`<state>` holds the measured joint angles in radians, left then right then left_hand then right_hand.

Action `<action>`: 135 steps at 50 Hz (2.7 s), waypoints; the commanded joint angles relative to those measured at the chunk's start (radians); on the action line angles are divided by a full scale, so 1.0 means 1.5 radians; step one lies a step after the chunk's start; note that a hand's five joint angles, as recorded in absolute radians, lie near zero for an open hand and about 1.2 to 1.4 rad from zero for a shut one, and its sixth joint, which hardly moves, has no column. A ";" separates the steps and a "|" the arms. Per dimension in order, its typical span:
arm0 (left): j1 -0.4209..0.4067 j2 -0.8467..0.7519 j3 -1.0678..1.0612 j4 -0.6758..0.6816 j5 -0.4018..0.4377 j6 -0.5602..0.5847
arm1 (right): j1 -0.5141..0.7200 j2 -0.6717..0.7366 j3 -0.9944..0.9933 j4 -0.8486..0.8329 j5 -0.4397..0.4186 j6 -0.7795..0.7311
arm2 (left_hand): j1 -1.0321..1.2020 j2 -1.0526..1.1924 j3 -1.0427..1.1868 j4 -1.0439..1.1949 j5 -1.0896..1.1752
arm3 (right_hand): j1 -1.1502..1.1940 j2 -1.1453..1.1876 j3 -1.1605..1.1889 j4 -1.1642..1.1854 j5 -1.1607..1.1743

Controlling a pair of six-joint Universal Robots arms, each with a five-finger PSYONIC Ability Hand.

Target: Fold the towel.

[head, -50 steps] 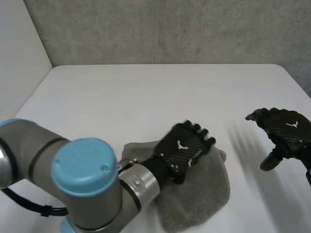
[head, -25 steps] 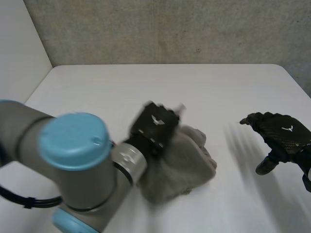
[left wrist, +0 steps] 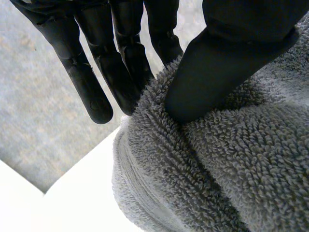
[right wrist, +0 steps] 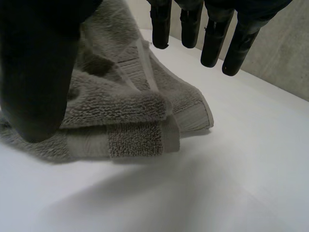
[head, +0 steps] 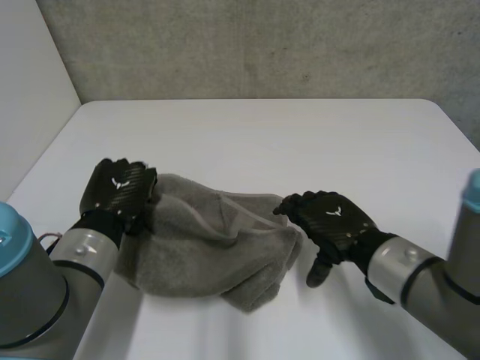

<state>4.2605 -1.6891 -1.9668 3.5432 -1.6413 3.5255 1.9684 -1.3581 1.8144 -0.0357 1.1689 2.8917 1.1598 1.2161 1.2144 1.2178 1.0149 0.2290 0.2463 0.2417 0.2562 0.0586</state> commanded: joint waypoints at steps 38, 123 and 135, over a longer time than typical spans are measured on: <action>0.027 0.012 0.273 0.074 0.046 -0.203 | 0.094 0.134 -0.543 -0.087 0.181 -0.041 | 0.158 0.120 0.121 0.119 0.138 | 0.778 0.767 0.770 0.760 0.775; 0.039 0.091 -0.027 0.002 0.001 -0.229 | -0.026 0.196 -0.063 -0.056 0.015 0.134 | 0.158 0.120 0.121 0.119 0.138 | 0.365 0.354 0.357 0.347 0.363; 0.038 0.106 -0.025 0.004 0.002 -0.230 | -0.011 0.204 -0.082 -0.054 0.012 0.162 | 0.158 0.120 0.121 0.119 0.138 | 0.397 0.386 0.389 0.379 0.394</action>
<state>4.3185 -1.5330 -2.0066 3.5482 -1.6386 3.1801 1.9437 -1.0479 1.6974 -0.1190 1.1963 3.1034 1.1598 1.2170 1.2164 1.2184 1.0238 0.8193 0.8187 0.8183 0.8193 0.6413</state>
